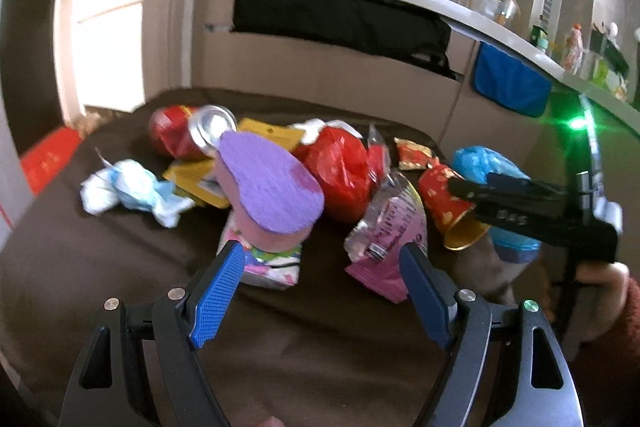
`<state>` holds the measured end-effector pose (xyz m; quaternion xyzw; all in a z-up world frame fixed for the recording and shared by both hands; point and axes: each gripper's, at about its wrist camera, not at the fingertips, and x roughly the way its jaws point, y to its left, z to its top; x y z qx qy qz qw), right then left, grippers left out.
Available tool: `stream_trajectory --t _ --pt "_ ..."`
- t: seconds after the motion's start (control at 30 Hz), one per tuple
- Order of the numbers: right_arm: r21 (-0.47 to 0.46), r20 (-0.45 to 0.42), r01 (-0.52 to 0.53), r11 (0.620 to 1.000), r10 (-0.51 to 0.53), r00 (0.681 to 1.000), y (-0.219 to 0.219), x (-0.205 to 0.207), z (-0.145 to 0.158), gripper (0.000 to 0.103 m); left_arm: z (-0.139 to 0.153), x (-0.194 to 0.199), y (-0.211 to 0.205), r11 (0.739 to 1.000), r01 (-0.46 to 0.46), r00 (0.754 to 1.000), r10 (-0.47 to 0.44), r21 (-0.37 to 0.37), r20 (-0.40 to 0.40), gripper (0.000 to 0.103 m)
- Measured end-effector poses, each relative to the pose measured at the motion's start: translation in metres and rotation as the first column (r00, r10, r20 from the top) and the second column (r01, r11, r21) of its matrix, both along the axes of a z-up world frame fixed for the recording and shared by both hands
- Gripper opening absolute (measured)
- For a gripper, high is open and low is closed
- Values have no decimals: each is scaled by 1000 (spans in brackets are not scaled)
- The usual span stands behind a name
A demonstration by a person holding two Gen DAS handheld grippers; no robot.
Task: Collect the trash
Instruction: 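Grasp the red-and-gold paper cup with the right gripper while the left gripper grasps the pink snack bag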
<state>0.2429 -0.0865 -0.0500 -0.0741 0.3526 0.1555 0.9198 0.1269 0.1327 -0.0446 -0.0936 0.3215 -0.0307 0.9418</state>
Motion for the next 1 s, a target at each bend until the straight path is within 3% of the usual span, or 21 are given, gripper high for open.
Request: stream_trajectory --t 0.13,0.23,0.37,0.4,0.5,0.67,0.77,0.8,1.0 --pt "6 -83 -11 1000 11 996 -4 9 -18 62 -2 13 -5 998 43 999 -44 -39 -20 80" --pt "37 -80 -6 999 9 997 -14 6 -18 61 -4 25 -14 994 97 994 -100 -58 -54 79" --pt "83 -83 -20 996 27 996 -26 3 -11 60 -1 30 -26 995 97 995 -97 -10 -11 74" --pt "94 -79 -22 995 30 996 -30 1 -10 60 2 33 -29 995 103 995 -103 -14 -1 70" --pt "97 -62 -21 995 27 998 -39 -2 -8 59 4 39 -35 994 109 994 -109 -11 11 69" --pt "120 -34 -1 993 5 999 -54 -7 -3 60 -2 54 -53 992 121 992 -120 36 -38 68" --pt "137 -17 7 990 -4 1000 -60 -11 -1 60 -8 60 -65 989 130 990 -125 72 -64 58" --pt "140 -16 5 990 -3 1000 -61 -11 -1 60 -10 62 -67 988 127 990 -122 83 -71 50" --pt "153 -20 -9 988 12 1000 -64 -14 -6 60 -12 67 -65 991 124 989 -121 40 -81 36"
